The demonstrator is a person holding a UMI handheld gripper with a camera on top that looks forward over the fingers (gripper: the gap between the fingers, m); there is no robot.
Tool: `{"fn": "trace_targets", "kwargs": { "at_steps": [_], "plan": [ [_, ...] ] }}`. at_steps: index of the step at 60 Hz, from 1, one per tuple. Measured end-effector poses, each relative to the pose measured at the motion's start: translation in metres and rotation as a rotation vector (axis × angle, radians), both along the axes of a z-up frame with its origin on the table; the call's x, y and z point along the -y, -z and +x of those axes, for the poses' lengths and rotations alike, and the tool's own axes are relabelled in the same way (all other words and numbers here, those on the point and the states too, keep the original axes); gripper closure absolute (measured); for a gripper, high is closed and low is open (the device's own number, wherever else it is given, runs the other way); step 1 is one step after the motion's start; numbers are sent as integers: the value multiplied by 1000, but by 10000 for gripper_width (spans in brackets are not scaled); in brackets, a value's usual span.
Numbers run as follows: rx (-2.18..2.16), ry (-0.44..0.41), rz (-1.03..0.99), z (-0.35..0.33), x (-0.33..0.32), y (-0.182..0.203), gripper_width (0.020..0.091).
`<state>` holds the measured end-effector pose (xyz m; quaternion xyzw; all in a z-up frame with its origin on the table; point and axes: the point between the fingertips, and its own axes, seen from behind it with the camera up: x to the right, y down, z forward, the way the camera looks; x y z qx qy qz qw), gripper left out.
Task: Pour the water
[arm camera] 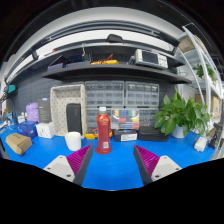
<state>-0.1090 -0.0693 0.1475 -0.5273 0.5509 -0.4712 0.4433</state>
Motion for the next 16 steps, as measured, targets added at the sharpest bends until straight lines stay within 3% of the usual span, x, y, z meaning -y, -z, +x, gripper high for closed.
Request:
{"fn": "trace_targets", "kwargs": {
  "at_steps": [16],
  "plan": [
    [24, 25, -4, -14, 12, -10, 258]
  ]
}}
